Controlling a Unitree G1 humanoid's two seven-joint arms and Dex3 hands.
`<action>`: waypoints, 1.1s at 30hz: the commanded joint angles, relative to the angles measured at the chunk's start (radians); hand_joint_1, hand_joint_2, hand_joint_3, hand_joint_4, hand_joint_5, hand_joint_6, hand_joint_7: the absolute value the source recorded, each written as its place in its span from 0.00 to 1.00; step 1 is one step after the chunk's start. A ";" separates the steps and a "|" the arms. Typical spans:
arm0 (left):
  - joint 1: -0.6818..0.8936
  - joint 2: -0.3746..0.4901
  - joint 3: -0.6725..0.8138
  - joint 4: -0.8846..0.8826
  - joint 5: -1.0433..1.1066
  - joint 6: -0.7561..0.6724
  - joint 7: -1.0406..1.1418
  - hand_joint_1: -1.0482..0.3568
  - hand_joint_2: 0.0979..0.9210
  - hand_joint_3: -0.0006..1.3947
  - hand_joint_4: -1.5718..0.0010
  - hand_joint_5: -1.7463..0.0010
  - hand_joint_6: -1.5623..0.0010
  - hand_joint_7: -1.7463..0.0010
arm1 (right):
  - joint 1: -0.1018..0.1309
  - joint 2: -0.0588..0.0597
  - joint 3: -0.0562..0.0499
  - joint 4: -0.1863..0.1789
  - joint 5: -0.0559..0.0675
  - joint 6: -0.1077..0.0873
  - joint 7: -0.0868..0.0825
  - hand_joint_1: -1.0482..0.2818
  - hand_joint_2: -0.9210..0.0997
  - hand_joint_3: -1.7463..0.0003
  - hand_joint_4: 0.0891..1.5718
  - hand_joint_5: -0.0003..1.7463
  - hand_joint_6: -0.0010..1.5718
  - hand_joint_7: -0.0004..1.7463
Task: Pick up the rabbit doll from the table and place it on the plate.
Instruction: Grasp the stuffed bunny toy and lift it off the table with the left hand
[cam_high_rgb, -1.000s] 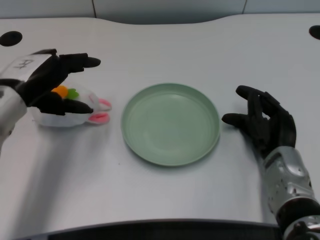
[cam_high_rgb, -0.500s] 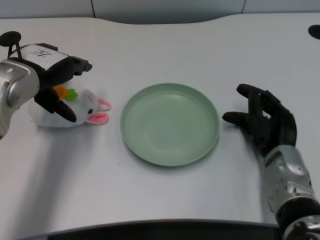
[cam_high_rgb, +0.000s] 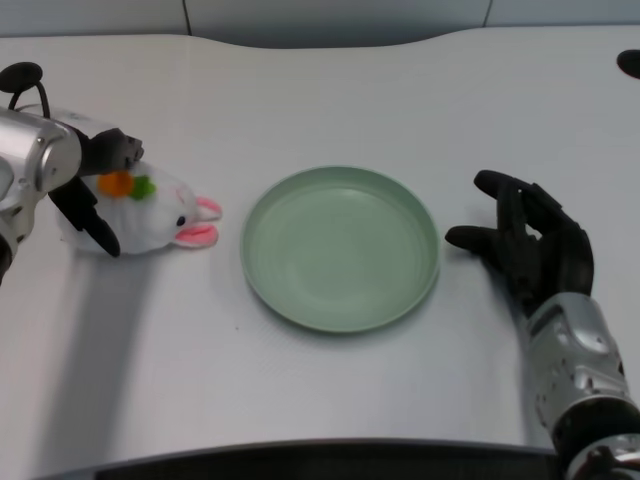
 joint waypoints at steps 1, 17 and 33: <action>-0.024 -0.016 -0.020 0.059 -0.001 -0.004 0.030 0.00 0.93 0.00 1.00 1.00 0.97 0.99 | 0.008 0.007 0.001 -0.008 0.003 -0.001 0.000 0.50 0.00 0.77 0.39 0.68 0.40 0.45; -0.027 -0.072 -0.103 0.247 0.019 -0.074 0.371 0.01 0.96 0.01 1.00 1.00 1.00 1.00 | 0.011 0.005 0.005 -0.010 0.002 -0.003 0.009 0.49 0.00 0.76 0.40 0.68 0.41 0.45; -0.033 -0.115 -0.085 0.296 -0.031 -0.074 0.574 0.07 0.94 0.00 0.97 0.98 0.98 0.99 | 0.013 0.007 -0.001 -0.016 0.008 0.007 0.001 0.49 0.00 0.77 0.40 0.68 0.41 0.45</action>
